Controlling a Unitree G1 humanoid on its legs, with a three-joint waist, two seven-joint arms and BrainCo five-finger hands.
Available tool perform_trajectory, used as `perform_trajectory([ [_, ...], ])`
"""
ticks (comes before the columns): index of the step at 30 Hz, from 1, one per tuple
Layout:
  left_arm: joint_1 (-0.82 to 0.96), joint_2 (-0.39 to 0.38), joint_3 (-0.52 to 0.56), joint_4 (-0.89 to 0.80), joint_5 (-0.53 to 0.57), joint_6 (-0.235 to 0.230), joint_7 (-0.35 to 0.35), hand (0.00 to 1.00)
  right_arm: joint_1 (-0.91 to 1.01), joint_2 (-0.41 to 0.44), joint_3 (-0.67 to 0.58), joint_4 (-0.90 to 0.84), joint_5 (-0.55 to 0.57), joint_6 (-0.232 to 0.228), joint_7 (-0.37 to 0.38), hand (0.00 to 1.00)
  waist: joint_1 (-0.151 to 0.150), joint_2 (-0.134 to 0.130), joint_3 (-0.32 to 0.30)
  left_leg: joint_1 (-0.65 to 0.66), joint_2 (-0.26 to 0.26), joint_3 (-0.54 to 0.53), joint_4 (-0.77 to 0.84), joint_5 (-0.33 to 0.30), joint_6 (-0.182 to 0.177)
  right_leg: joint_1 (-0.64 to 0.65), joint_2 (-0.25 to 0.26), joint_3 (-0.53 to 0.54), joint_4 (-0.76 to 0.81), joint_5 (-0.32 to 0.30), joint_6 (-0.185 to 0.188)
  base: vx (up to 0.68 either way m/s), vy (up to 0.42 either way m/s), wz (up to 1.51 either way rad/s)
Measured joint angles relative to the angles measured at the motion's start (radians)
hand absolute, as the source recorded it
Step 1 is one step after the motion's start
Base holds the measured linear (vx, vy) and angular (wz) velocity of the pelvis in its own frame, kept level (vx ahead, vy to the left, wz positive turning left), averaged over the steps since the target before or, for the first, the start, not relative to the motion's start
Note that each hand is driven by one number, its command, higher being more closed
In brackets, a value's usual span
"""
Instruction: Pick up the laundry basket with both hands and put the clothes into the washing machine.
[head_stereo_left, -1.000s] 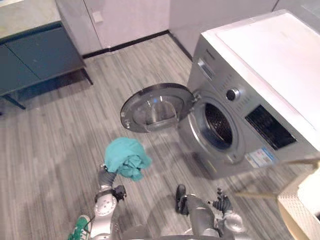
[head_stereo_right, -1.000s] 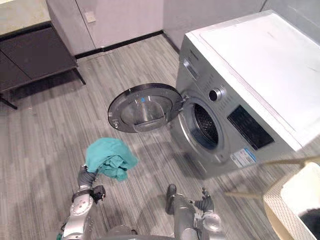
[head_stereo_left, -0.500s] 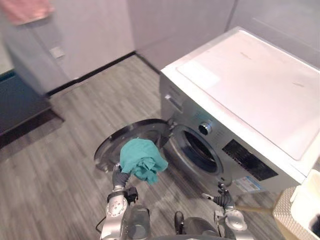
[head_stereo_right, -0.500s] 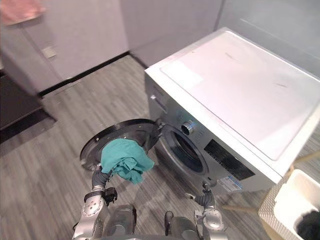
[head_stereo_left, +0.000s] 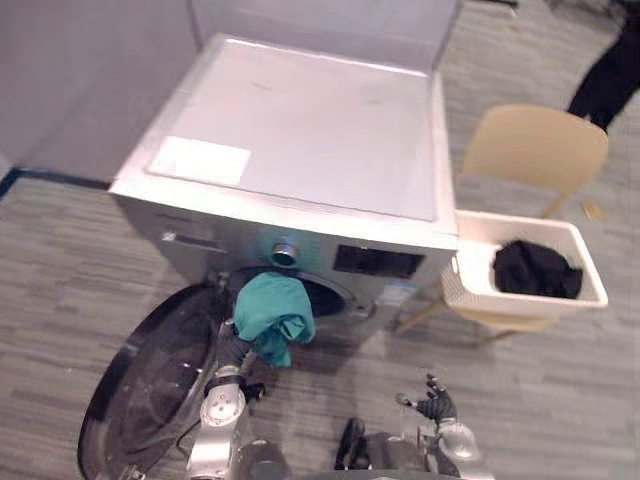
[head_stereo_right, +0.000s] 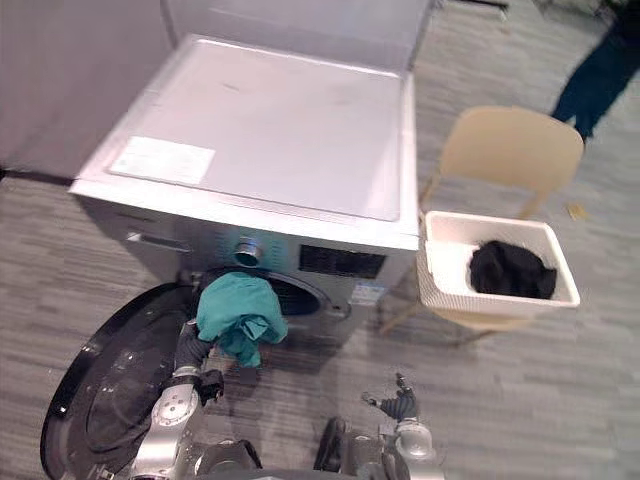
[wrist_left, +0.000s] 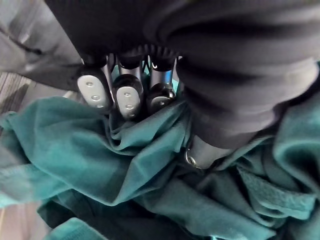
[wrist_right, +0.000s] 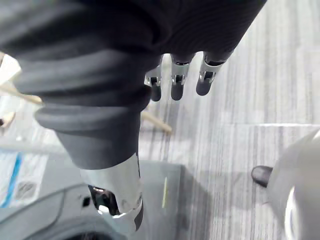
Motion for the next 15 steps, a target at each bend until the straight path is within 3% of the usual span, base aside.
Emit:
perform_trajectory([
  [2, -0.003, 0.003, -0.002, -0.001, -0.003, 0.0, 0.001, 1.0, -0.029, -0.004, -0.011, -0.005, 0.016, -0.004, -0.019, 0.0, 0.002, -0.01, 0.012, -0.059, -0.05, -0.119, -0.029, -0.004, 0.005, -0.01, -0.005, 0.03, 0.011, -0.001, 0.0, 0.02, 0.056, -0.54],
  [4, -0.012, 0.007, -0.002, -0.001, -0.008, 0.0, 0.004, 1.0, -0.05, -0.005, -0.013, -0.006, 0.021, -0.006, -0.032, 0.0, 0.003, 0.001, 0.016, -0.081, -0.065, -0.172, -0.14, 0.01, -0.004, -0.044, 0.001, 0.052, 0.046, -0.008, 0.009, 0.0, 0.123, -0.46],
  [5, -0.014, 0.007, -0.002, -0.006, -0.008, -0.001, 0.009, 1.0, -0.055, -0.012, -0.013, -0.007, 0.022, -0.007, -0.033, 0.0, 0.005, 0.008, 0.018, -0.087, -0.065, -0.179, -0.193, 0.016, -0.043, -0.068, 0.01, 0.064, 0.078, -0.025, 0.025, -0.02, 0.216, -0.32],
  [6, -0.042, 0.02, -0.004, -0.011, -0.008, -0.001, 0.021, 1.0, -0.072, 0.006, -0.013, -0.007, 0.028, -0.007, -0.035, 0.0, 0.008, -0.023, 0.049, -0.1, -0.073, -0.178, -0.184, -0.023, -0.075, -0.126, -0.014, 0.081, 0.165, -0.056, 0.042, -0.01, 0.183, -0.22],
  [8, -0.097, 0.038, -0.004, -0.028, -0.008, -0.001, 0.031, 1.0, -0.082, 0.014, -0.011, -0.031, 0.033, -0.007, -0.037, 0.0, 0.007, -0.044, 0.095, -0.187, -0.085, -0.185, -0.103, -0.044, -0.054, -0.215, -0.046, 0.08, 0.262, -0.083, 0.055, -0.11, 0.155, 0.05],
  [10, -0.156, 0.039, 0.0, -0.038, -0.009, -0.001, 0.059, 1.0, -0.105, 0.009, -0.013, -0.066, 0.049, -0.007, -0.059, 0.0, 0.022, -0.05, 0.121, -0.299, -0.087, -0.197, -0.007, -0.074, -0.033, -0.33, -0.066, 0.09, 0.367, -0.106, 0.066, -0.17, 0.137, -0.03],
  [15, -0.259, 0.034, 0.004, -0.088, -0.02, -0.003, 0.134, 1.0, -0.213, 0.005, -0.009, -0.127, 0.076, -0.009, -0.097, 0.0, 0.032, -0.041, 0.2, -0.546, -0.092, -0.225, 0.219, -0.151, -0.008, -0.583, -0.117, 0.115, 0.616, -0.18, 0.07, -0.2, 0.089, 0.0],
])
